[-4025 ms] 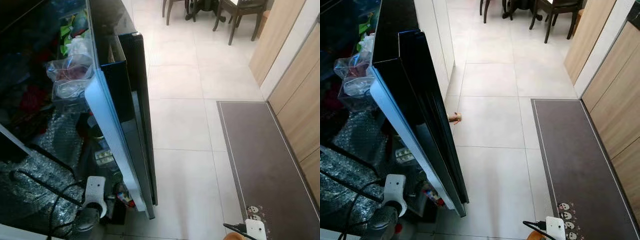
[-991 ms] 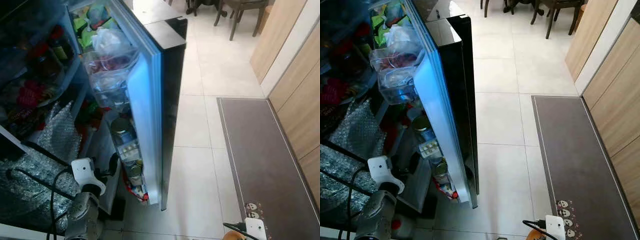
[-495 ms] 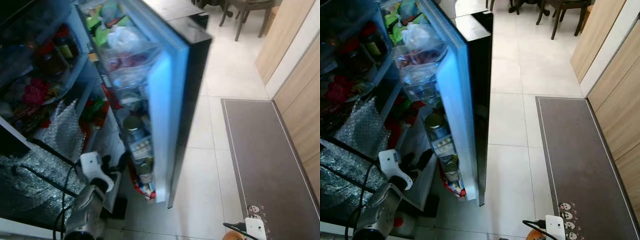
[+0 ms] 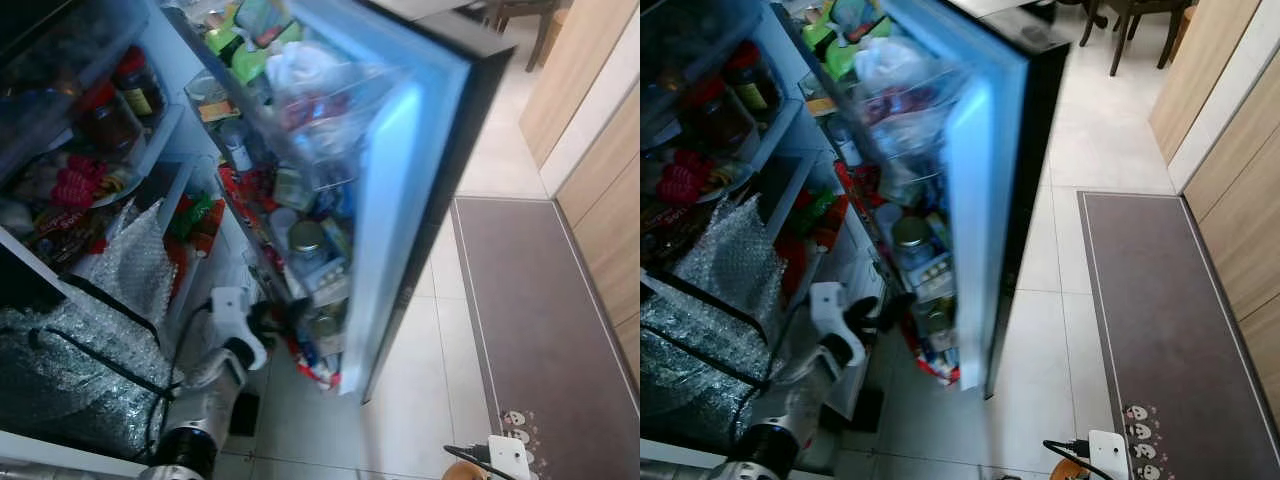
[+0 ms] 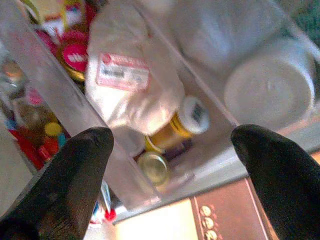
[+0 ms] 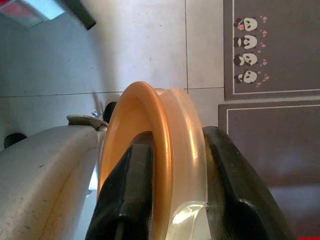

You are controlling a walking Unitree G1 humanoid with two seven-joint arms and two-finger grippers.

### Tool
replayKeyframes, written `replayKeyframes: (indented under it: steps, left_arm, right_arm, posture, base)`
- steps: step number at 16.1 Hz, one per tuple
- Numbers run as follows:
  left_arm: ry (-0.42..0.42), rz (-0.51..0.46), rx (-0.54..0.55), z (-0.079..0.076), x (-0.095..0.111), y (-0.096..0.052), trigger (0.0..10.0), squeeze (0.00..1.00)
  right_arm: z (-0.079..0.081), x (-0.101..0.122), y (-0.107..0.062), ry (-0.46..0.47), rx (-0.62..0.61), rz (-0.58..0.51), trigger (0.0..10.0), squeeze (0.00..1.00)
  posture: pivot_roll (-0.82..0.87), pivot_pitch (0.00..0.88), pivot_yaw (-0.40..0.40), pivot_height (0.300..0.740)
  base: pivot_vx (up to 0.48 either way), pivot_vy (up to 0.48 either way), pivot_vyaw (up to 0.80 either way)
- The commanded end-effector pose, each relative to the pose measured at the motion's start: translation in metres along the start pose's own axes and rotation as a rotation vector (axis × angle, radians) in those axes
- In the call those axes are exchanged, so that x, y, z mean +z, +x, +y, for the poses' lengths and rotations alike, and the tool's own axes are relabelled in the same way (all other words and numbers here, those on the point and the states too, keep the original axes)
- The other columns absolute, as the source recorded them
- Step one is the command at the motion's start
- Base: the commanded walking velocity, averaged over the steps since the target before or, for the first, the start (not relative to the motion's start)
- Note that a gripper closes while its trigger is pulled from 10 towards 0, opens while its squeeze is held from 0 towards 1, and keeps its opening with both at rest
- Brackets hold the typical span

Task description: Restocking fridge

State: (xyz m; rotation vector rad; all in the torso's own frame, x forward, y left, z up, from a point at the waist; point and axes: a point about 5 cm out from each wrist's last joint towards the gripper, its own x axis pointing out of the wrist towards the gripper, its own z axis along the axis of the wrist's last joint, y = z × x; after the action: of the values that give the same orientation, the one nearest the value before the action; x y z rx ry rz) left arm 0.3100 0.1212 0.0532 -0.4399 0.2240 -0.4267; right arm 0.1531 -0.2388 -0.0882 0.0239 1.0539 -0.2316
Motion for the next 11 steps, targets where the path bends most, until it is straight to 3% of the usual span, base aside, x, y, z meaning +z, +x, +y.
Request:
replayKeyframes:
  steps: [1, 7, 11]
  left_arm:
    - [0.002, 0.033, -0.012, 0.0, -0.003, 0.001, 10.0, 0.0]
    - [0.036, 0.061, 0.003, 0.004, -0.008, 0.001, 10.0, 0.0]
    - [0.202, 0.184, 0.19, 0.036, -0.026, -0.019, 10.0, 0.0]
  right_arm:
    - [0.001, -0.006, -0.001, 0.016, -0.003, 0.015, 10.0, 0.0]
    - [0.003, -0.004, 0.0, 0.026, -0.003, 0.007, 10.0, 0.0]
    - [0.003, 0.0, -0.001, 0.043, -0.021, -0.048, 10.0, 0.0]
  posture:
    - [-0.19, 0.132, 0.055, 0.74]
    - [-0.19, 0.122, 0.063, 0.74]
    - [-0.2, 0.106, 0.067, 0.74]
  base:
    - [0.0, 0.0, 0.0]
    - [0.0, 0.0, 0.0]
    - [0.0, 0.0, 0.0]
